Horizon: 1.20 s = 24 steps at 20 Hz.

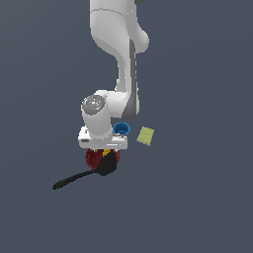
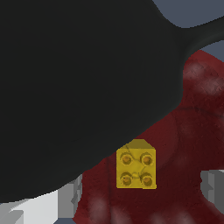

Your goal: Pick up a designated object from a clutter of objects.

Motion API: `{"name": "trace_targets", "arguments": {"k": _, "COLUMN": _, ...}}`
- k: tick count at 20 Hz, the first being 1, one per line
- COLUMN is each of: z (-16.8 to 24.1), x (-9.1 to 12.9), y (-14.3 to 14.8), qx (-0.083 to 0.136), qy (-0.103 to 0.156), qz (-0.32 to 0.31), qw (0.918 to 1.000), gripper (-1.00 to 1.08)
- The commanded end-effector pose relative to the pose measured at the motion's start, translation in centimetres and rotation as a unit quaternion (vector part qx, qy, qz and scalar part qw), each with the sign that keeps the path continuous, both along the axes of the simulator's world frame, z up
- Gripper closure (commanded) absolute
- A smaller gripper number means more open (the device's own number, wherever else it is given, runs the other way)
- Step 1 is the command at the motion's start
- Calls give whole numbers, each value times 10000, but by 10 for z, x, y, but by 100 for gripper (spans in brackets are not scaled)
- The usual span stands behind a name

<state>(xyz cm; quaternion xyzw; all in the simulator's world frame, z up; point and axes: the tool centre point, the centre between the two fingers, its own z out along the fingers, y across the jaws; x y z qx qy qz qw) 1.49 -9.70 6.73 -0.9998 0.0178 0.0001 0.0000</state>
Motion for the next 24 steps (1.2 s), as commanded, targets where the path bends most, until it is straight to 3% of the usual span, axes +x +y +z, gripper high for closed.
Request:
{"name": "trace_targets", "arguments": {"k": 1, "z": -11, "x": -1, "y": 0, "qx": 1, "qy": 5, "qz": 0, "qw": 10000, "gripper": -92}}
{"name": "trace_targets", "arguments": {"k": 11, "z": -41, "x": 0, "y": 0, "qx": 0, "qy": -1, "qz": 1, "qw": 10000, "gripper": -92}}
{"name": "trace_targets", "arguments": {"k": 12, "z": -41, "x": 0, "y": 0, "qx": 0, "qy": -1, "qz": 1, "qw": 10000, "gripper": 108}}
{"name": "trace_targets", "arguments": {"k": 24, "z": -33, "x": 4, "y": -1, "qx": -10, "qy": -67, "qz": -3, "qw": 10000, "gripper": 108}}
